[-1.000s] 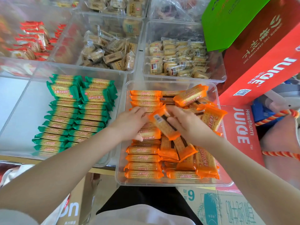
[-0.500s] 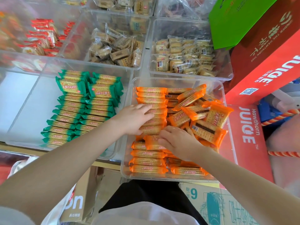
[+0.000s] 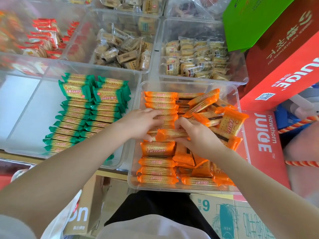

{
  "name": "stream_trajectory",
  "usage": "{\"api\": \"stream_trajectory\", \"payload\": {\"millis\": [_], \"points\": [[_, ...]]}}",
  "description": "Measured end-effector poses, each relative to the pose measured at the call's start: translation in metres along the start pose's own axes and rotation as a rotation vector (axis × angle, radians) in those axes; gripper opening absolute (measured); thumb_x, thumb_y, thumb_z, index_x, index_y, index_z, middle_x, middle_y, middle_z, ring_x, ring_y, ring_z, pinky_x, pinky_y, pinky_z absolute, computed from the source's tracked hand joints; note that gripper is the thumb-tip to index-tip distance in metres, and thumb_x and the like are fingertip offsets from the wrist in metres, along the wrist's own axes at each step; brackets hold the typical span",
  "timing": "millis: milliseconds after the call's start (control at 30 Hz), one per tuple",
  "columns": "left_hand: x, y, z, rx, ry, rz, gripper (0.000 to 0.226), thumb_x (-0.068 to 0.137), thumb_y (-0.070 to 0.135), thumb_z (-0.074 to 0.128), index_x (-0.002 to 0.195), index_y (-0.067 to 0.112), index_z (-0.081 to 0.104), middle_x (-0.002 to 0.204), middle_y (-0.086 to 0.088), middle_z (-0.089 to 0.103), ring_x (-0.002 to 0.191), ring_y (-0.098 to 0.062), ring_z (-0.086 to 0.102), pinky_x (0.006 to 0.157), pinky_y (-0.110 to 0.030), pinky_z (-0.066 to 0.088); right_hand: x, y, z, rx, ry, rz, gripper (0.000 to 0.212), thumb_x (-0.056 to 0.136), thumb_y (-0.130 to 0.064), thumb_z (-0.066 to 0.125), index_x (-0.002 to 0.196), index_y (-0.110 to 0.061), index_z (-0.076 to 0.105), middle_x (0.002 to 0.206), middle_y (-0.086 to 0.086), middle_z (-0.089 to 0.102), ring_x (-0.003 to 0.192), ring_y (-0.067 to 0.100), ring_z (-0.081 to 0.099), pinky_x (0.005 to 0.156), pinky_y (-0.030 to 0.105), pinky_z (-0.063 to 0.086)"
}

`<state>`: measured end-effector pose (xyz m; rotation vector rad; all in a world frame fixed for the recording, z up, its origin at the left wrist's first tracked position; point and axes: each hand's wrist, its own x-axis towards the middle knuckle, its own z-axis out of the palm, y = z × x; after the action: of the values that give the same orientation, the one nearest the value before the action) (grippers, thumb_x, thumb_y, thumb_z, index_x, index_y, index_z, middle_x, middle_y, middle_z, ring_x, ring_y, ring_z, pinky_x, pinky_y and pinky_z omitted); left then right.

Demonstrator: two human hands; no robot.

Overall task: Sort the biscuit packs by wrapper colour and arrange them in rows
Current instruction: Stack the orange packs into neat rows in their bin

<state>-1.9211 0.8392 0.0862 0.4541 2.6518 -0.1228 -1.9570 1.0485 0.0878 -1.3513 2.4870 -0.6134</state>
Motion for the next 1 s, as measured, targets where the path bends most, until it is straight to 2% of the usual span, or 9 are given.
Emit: {"api": "stream_trajectory", "payload": {"millis": [133, 200, 433, 500, 667, 767, 867, 933, 1000], "points": [[0.0, 0.0, -0.004, 0.013, -0.024, 0.005, 0.073, 0.084, 0.042, 0.062, 0.146, 0.028, 0.027, 0.156, 0.0, 0.012, 0.141, -0.022, 0.017, 0.108, -0.038, 0.03, 0.005, -0.002, 0.021, -0.131, -0.064, -0.112, 0.027, 0.08, -0.004, 0.06, 0.106, -0.007, 0.054, 0.095, 0.008, 0.06, 0.079, 0.029, 0.057, 0.065, 0.033, 0.043], [0.0, 0.0, -0.004, 0.025, -0.03, 0.004, 0.074, 0.084, 0.04, 0.063, 0.146, 0.027, 0.026, 0.156, -0.001, 0.011, 0.141, -0.023, 0.017, 0.11, -0.039, 0.029, 0.005, -0.004, 0.025, -0.091, -0.083, -0.056, 0.03, 0.086, -0.01, 0.056, 0.116, -0.008, 0.051, 0.104, 0.008, 0.059, 0.084, 0.028, 0.056, 0.065, 0.029, 0.039], [0.0, 0.001, -0.001, 0.026, -0.038, 0.008, 0.073, 0.085, 0.035, 0.063, 0.146, 0.027, 0.025, 0.156, -0.002, 0.009, 0.141, -0.023, 0.014, 0.11, -0.038, 0.025, 0.007, -0.01, 0.015, -0.04, -0.3, 0.011, 0.031, 0.094, -0.022, 0.052, 0.123, -0.015, 0.046, 0.107, 0.004, 0.059, 0.091, 0.026, 0.058, 0.071, 0.039, 0.05], [0.0, -0.001, 0.0, -0.006, -0.055, 0.01, 0.07, 0.087, 0.033, 0.06, 0.146, 0.028, 0.023, 0.157, -0.001, 0.007, 0.142, -0.022, 0.013, 0.111, -0.038, 0.024, 0.006, -0.013, 0.022, -0.126, -0.252, -0.041, 0.029, 0.09, -0.015, 0.058, 0.118, -0.012, 0.051, 0.113, 0.005, 0.055, 0.096, 0.026, 0.056, 0.074, 0.036, 0.05], [-0.007, -0.001, -0.005, -0.031, -0.011, 0.036, 0.056, 0.093, 0.008, 0.045, 0.144, 0.028, 0.032, 0.154, 0.006, 0.021, 0.141, -0.018, 0.019, 0.112, -0.034, 0.019, -0.001, -0.019, 0.062, -0.243, 0.003, -0.051, 0.033, 0.062, -0.013, 0.084, 0.088, -0.016, 0.064, 0.089, 0.005, 0.059, 0.071, 0.024, 0.055, 0.06, 0.032, 0.049], [-0.019, -0.001, 0.006, -0.072, 0.079, 0.062, 0.04, 0.094, 0.01, 0.044, 0.131, 0.023, 0.053, 0.134, 0.004, 0.052, 0.122, -0.024, 0.044, 0.106, -0.036, 0.032, 0.004, -0.02, 0.069, -0.143, 0.067, -0.015, 0.015, 0.077, -0.025, 0.07, 0.086, -0.014, 0.066, 0.087, 0.006, 0.057, 0.071, 0.025, 0.053, 0.058, 0.033, 0.048], [-0.033, 0.006, 0.015, -0.129, 0.228, 0.097, 0.028, 0.093, 0.03, 0.045, 0.103, 0.017, 0.068, 0.095, 0.002, 0.068, 0.089, -0.023, 0.061, 0.092, -0.038, 0.046, 0.007, -0.022, 0.067, -0.039, -0.02, 0.023, 0.035, 0.089, -0.035, 0.037, 0.094, -0.01, 0.061, 0.098, 0.009, 0.056, 0.081, 0.028, 0.051, 0.067, 0.041, 0.048], [-0.037, 0.014, 0.023, -0.102, 0.225, 0.107, 0.037, 0.085, 0.049, 0.049, 0.081, 0.018, 0.067, 0.073, 0.005, 0.064, 0.068, -0.018, 0.062, 0.077, -0.03, 0.05, 0.004, -0.018, 0.055, 0.059, 0.024, 0.088, 0.031, 0.089, -0.028, 0.042, 0.102, -0.007, 0.061, 0.105, 0.011, 0.055, 0.089, 0.031, 0.051, 0.077, 0.043, 0.047], [-0.035, 0.022, 0.032, -0.068, 0.248, 0.103, 0.033, 0.071, 0.051, 0.07, 0.072, 0.018, 0.066, 0.062, 0.006, 0.06, 0.057, -0.017, 0.059, 0.065, -0.027, 0.048, -0.002, -0.008, 0.043, 0.045, 0.128, 0.223, 0.023, 0.087, -0.02, 0.058, 0.106, -0.007, 0.059, 0.106, 0.01, 0.055, 0.092, 0.032, 0.055, 0.074, 0.042, 0.05]]}}
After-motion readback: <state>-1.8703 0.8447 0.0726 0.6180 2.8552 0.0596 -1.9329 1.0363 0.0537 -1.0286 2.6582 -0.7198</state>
